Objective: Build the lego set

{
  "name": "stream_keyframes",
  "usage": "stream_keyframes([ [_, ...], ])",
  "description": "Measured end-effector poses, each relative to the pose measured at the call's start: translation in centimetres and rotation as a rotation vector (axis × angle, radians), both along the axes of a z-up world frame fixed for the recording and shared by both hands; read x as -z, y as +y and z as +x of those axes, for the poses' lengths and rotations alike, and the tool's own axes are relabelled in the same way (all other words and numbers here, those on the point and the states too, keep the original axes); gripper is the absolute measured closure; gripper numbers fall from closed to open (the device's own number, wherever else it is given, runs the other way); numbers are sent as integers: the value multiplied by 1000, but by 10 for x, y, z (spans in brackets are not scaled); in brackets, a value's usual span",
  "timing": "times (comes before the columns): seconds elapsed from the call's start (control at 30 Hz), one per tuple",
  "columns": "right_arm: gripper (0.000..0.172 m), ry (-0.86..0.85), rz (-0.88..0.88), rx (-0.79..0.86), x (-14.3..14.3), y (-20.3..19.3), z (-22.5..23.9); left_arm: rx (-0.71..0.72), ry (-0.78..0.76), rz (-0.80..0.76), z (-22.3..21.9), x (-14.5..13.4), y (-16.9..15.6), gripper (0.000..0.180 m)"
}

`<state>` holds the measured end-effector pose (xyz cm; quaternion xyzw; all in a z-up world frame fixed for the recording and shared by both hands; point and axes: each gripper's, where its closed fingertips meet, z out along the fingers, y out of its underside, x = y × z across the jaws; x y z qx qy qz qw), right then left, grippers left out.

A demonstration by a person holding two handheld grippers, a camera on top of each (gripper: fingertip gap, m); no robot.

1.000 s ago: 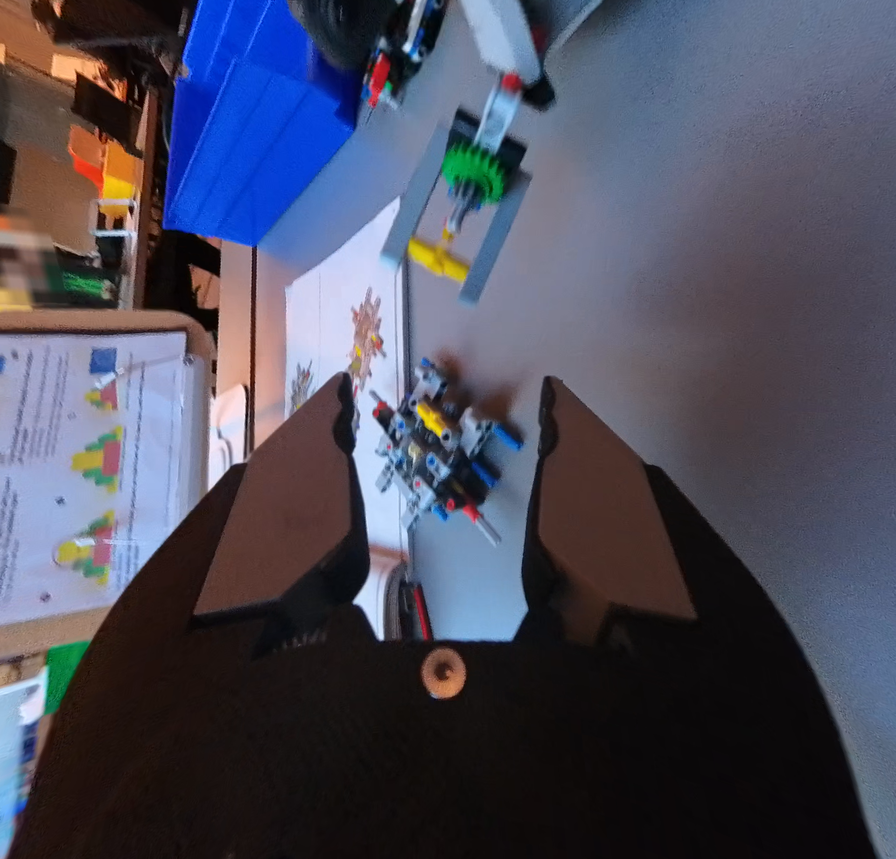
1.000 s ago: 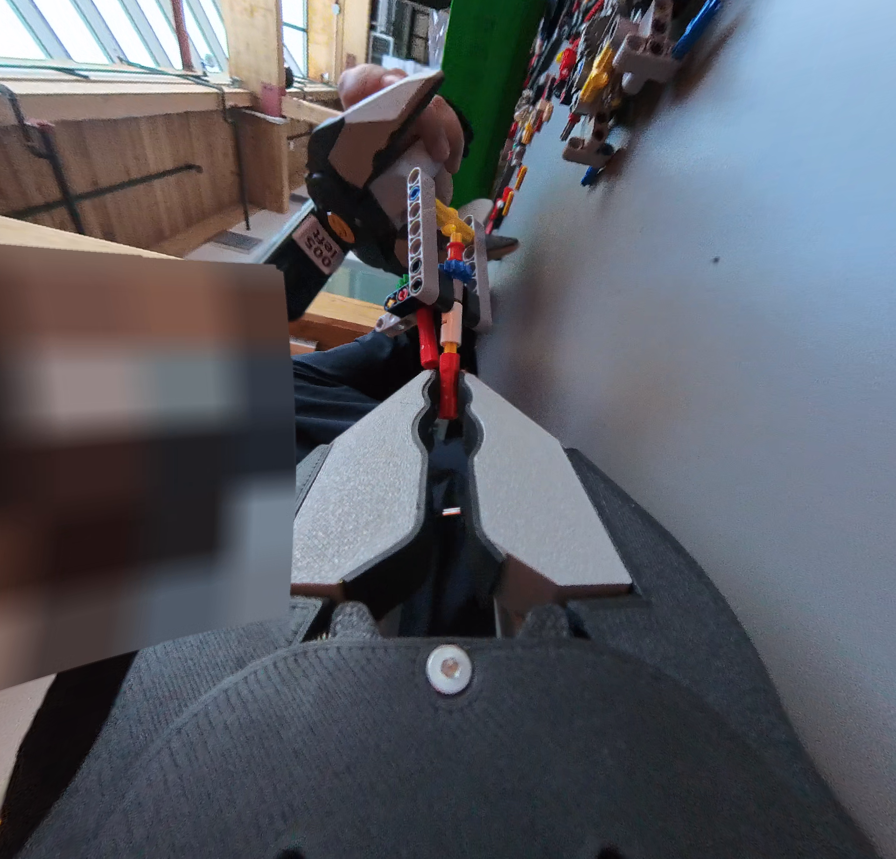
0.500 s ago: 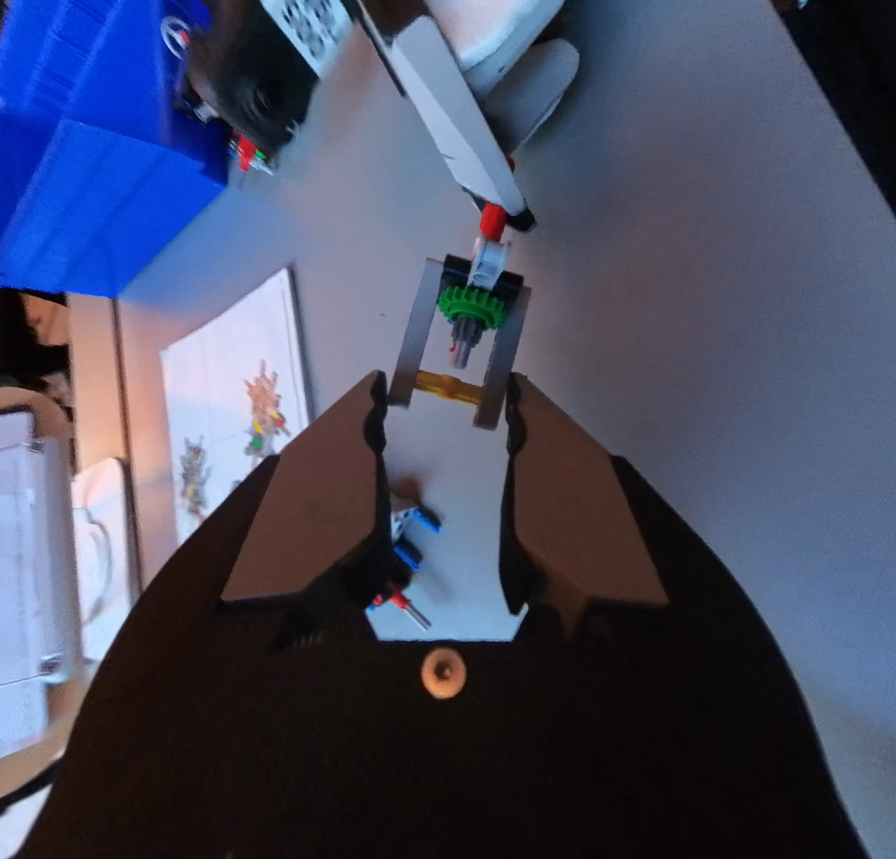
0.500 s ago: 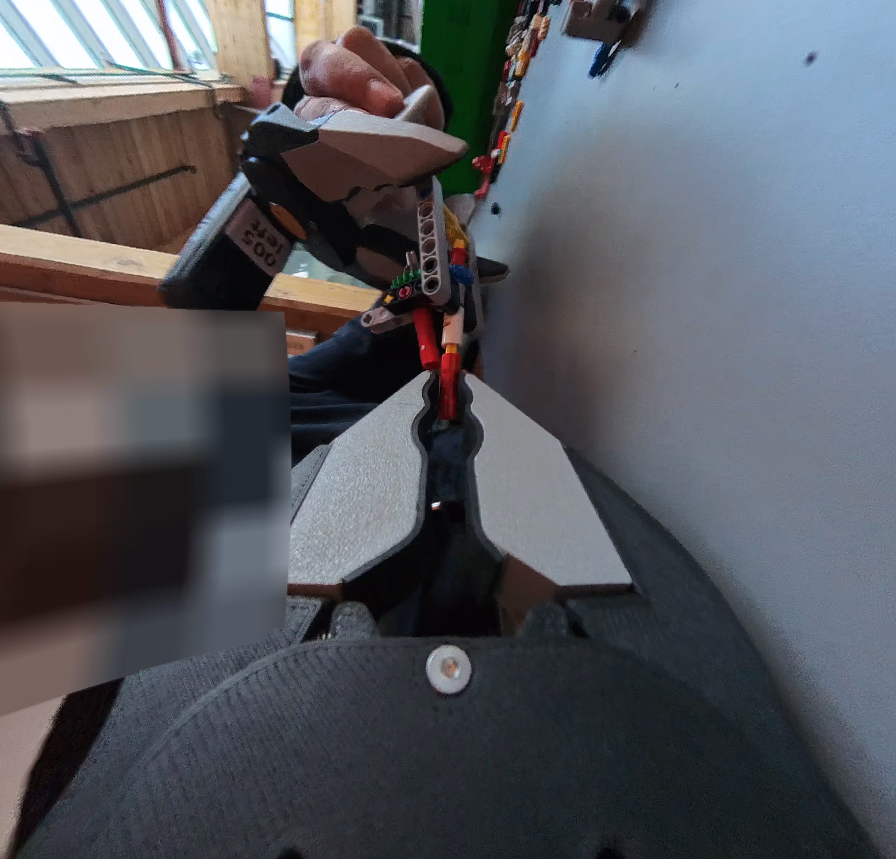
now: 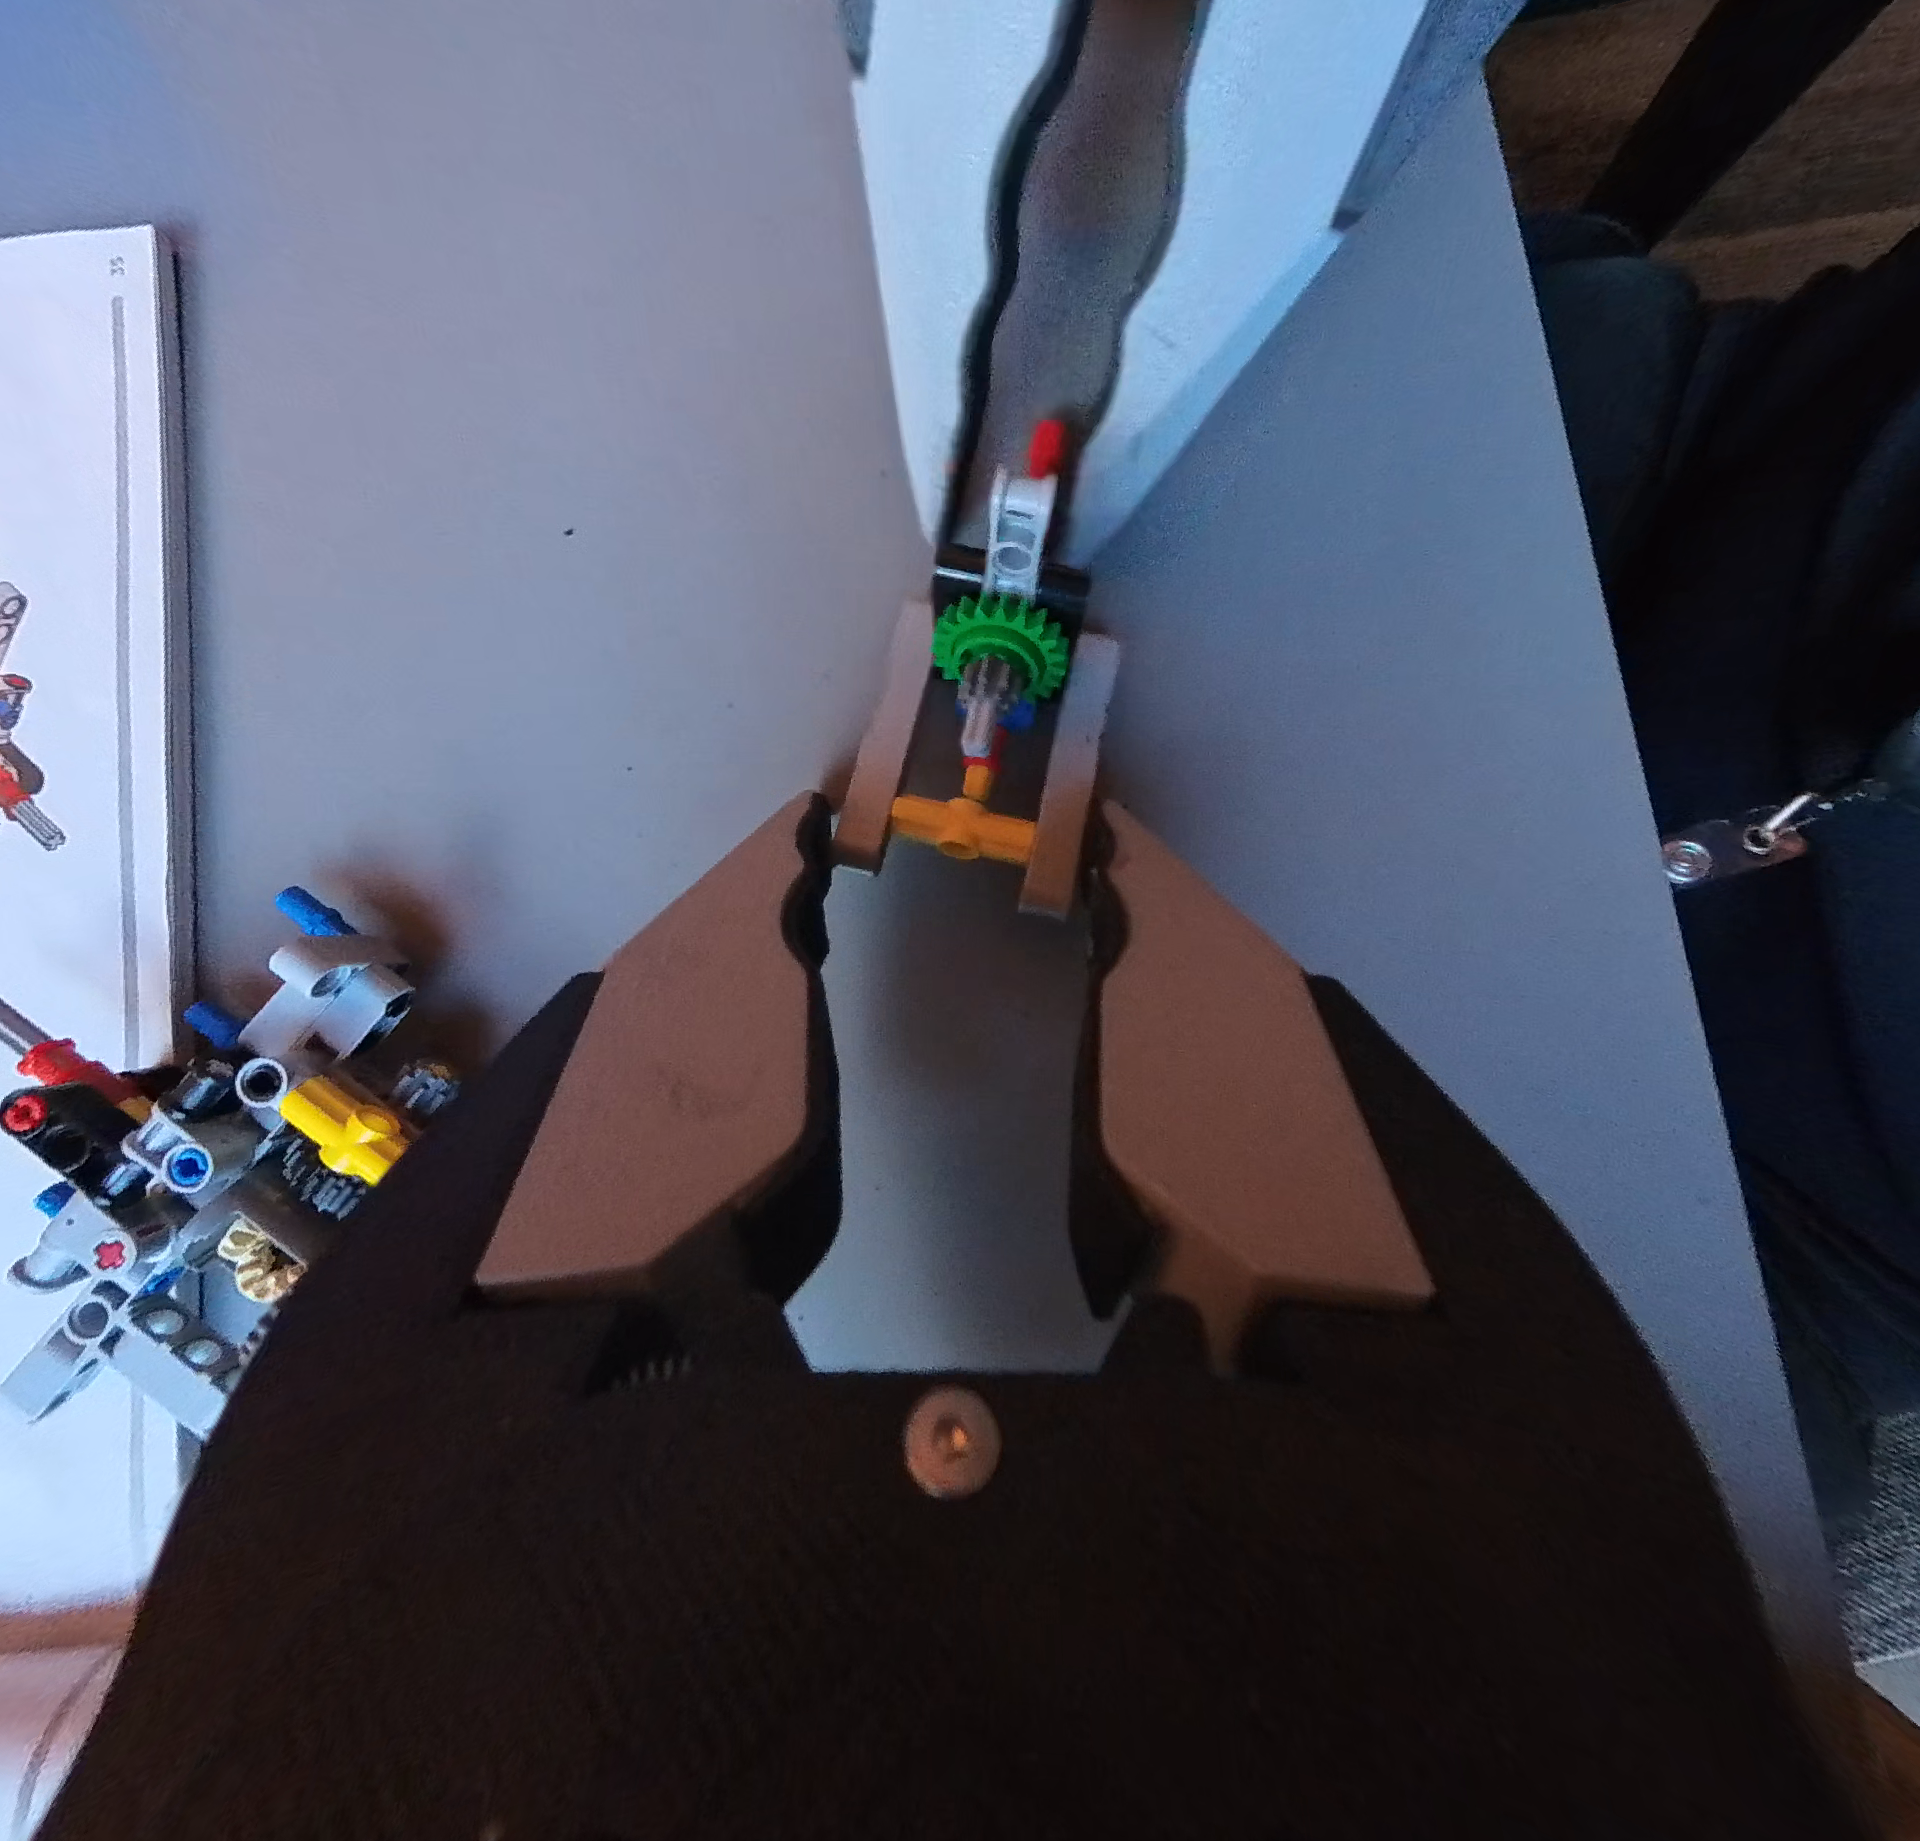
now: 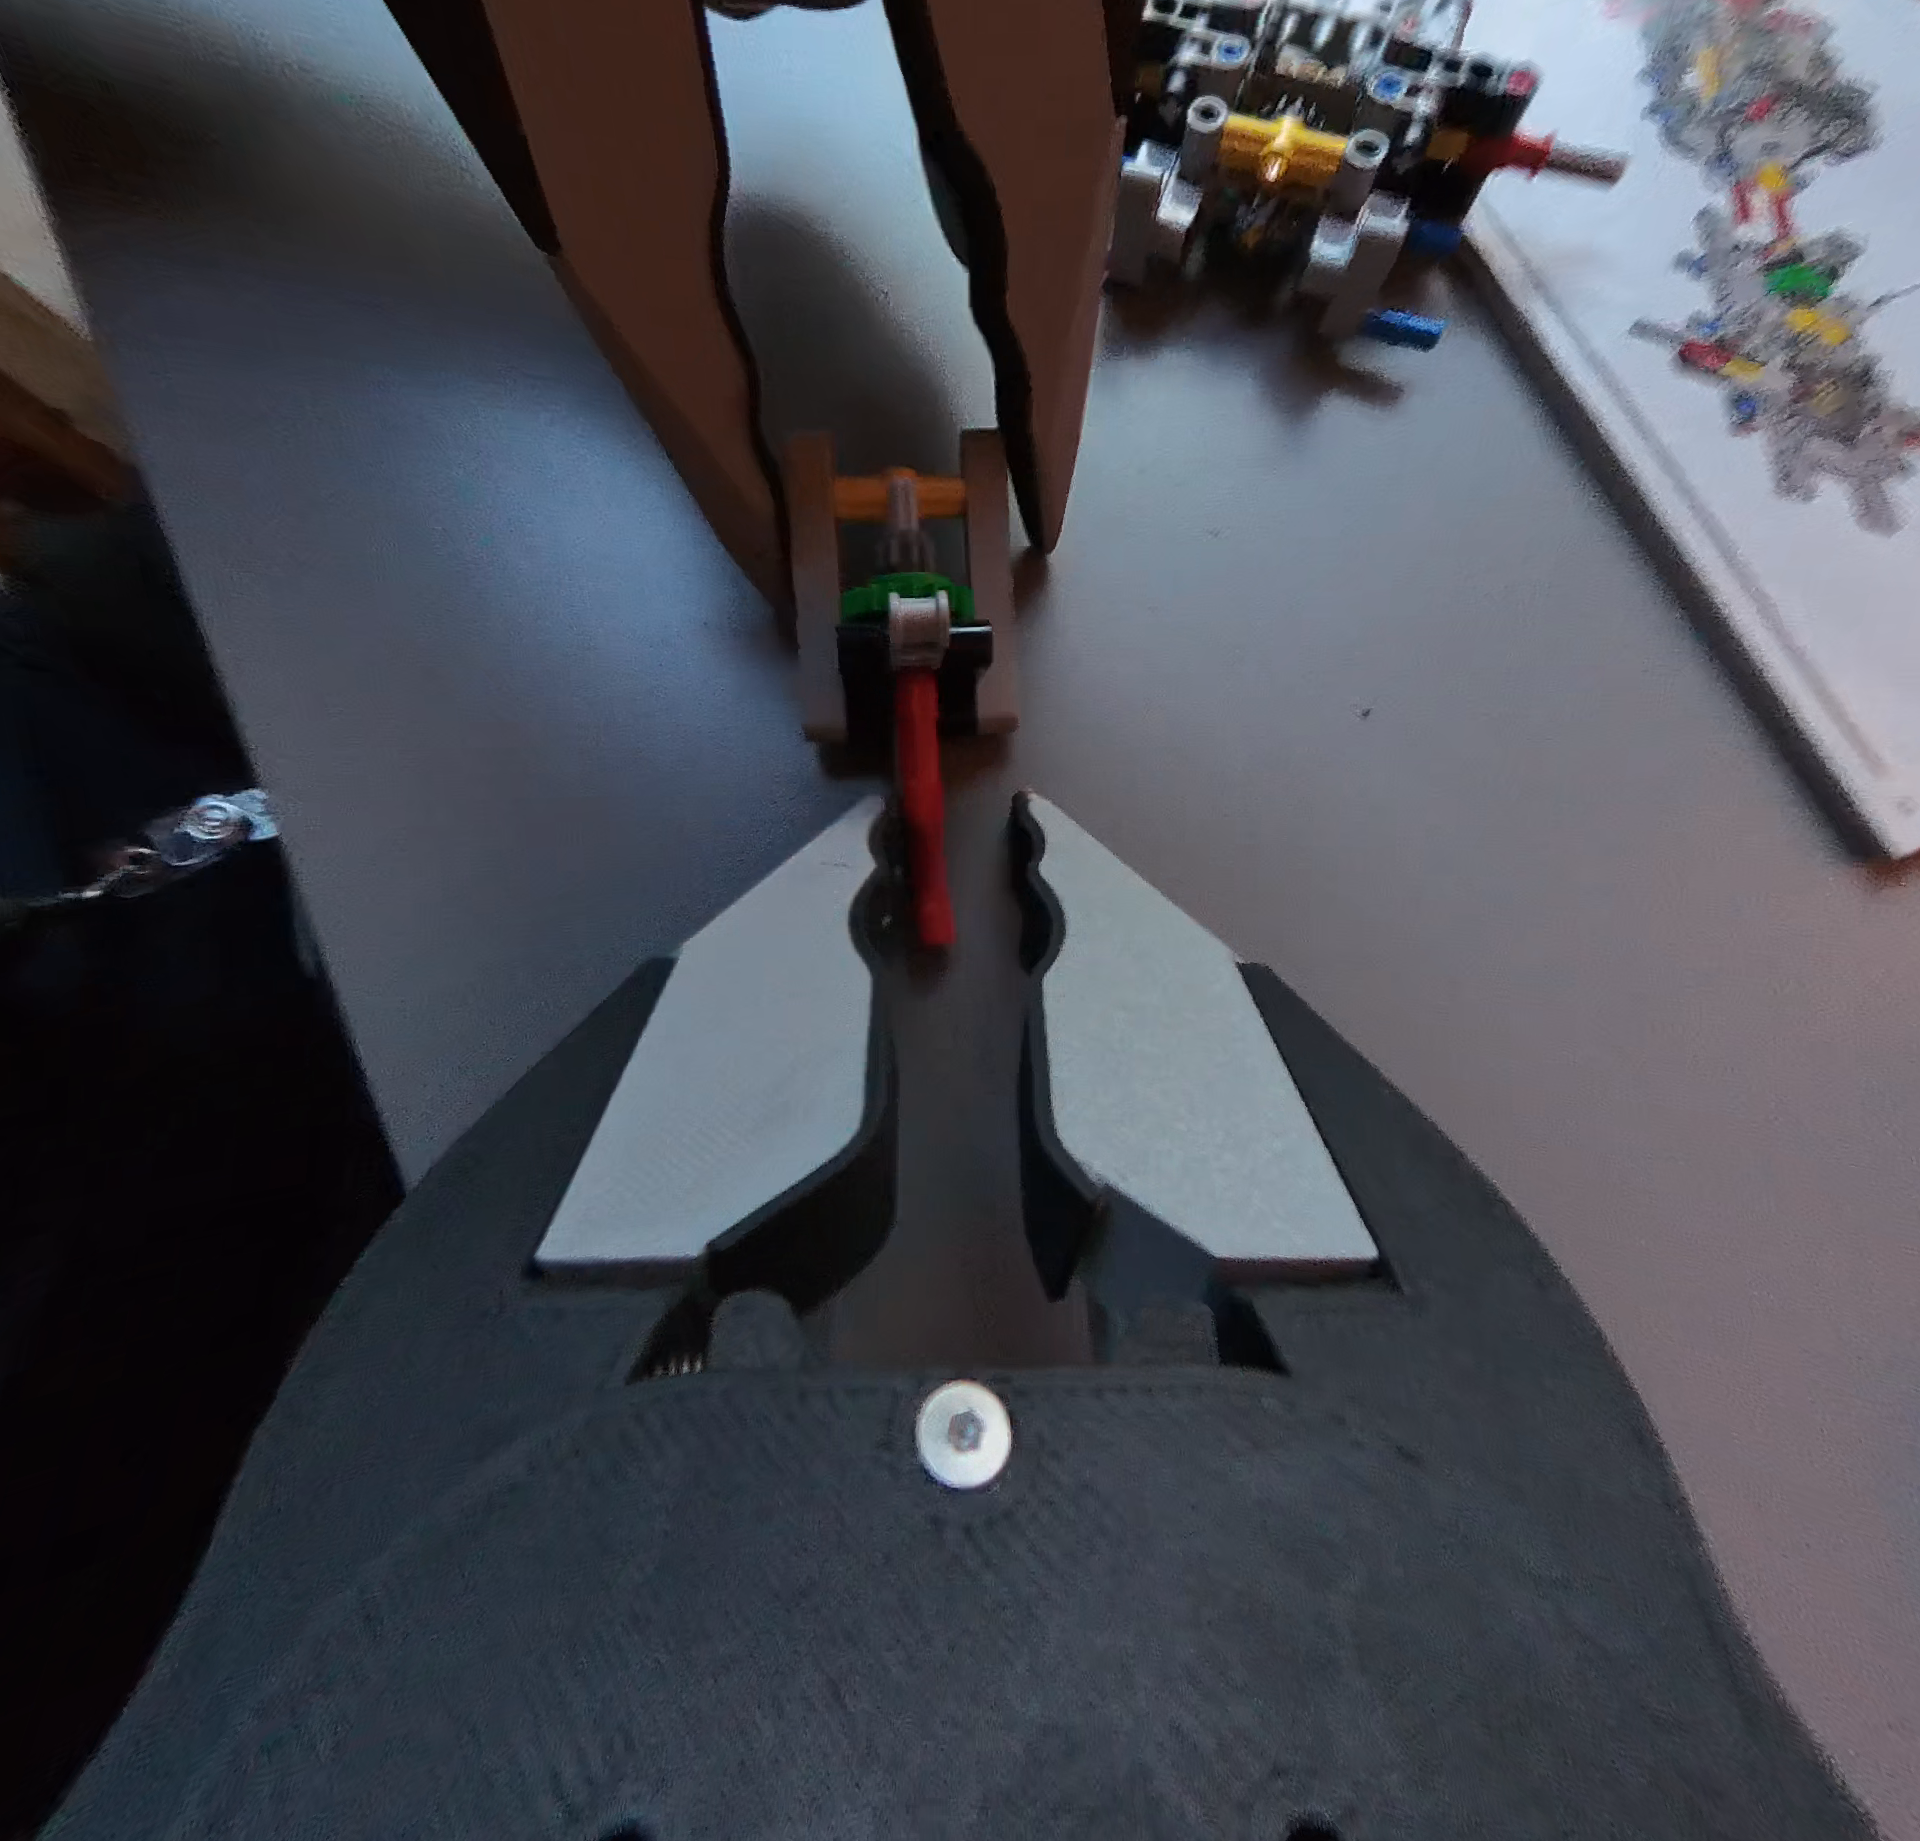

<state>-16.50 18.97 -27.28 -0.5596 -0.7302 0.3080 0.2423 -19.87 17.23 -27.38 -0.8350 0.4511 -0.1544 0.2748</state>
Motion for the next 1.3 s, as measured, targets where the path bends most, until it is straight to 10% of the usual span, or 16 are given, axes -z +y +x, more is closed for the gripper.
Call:
stream_keyframes([
  [0.4,169,2,-90,56,-10,21,-23,-102,296,206,-113,-49,21,83],
  [0.8,168,23,-124,126,-6,32,-55,281,530,105,-110,-10,52,96],
  [1.3,168,70,-53,118,-14,41,-56,377,523,-91,-102,0,50,118],
])
